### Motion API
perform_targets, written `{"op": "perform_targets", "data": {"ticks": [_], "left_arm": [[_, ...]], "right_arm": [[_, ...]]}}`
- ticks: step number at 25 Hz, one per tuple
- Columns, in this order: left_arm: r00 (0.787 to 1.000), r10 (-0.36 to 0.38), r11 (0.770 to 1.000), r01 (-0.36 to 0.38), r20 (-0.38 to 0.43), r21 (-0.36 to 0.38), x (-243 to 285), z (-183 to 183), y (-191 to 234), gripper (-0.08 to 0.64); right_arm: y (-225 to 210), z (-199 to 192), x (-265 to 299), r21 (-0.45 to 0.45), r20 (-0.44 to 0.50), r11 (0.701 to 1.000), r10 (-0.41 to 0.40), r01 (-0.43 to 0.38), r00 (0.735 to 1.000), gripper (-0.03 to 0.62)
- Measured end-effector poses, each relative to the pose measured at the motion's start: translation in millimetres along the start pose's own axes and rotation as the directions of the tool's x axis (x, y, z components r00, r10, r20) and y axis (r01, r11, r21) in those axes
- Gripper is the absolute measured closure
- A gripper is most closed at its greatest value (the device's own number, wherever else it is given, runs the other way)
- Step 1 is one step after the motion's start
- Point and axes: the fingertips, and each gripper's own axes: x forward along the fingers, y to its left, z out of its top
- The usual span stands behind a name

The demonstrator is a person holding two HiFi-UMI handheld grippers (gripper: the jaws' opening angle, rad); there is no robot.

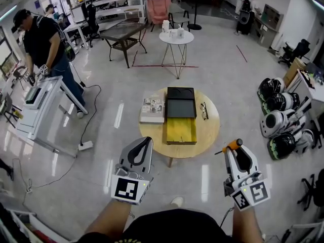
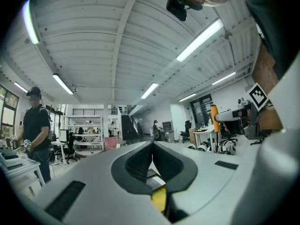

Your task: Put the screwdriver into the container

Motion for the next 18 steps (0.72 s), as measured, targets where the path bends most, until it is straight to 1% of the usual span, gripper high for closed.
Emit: {"op": "perform_targets", "data": {"ticks": [4,9,12,18], "left_arm": [[1.000,0.020,1.000,-0.020,0.003,-0.011,3,5,-8,0.543],[0.998,0.054,0.998,-0.054,-0.029,0.016,-6,1,-3,0.543],[0.997,0.071,0.997,-0.071,-0.030,0.018,-9,2,2,0.543],[0.996,0.065,0.998,-0.065,-0.053,0.009,-7,-5,1,0.543]], "right_arm": [[-10,-5,4,0.013,-0.001,1.000,0.025,-0.025,1.000,0.472],[-12,-6,9,0.029,0.000,0.998,0.054,-0.054,0.999,0.471],[-10,-6,14,0.027,0.001,0.997,0.072,-0.072,0.997,0.471],[-8,-7,19,0.030,-0.006,0.996,0.084,-0.084,0.996,0.471]]}}
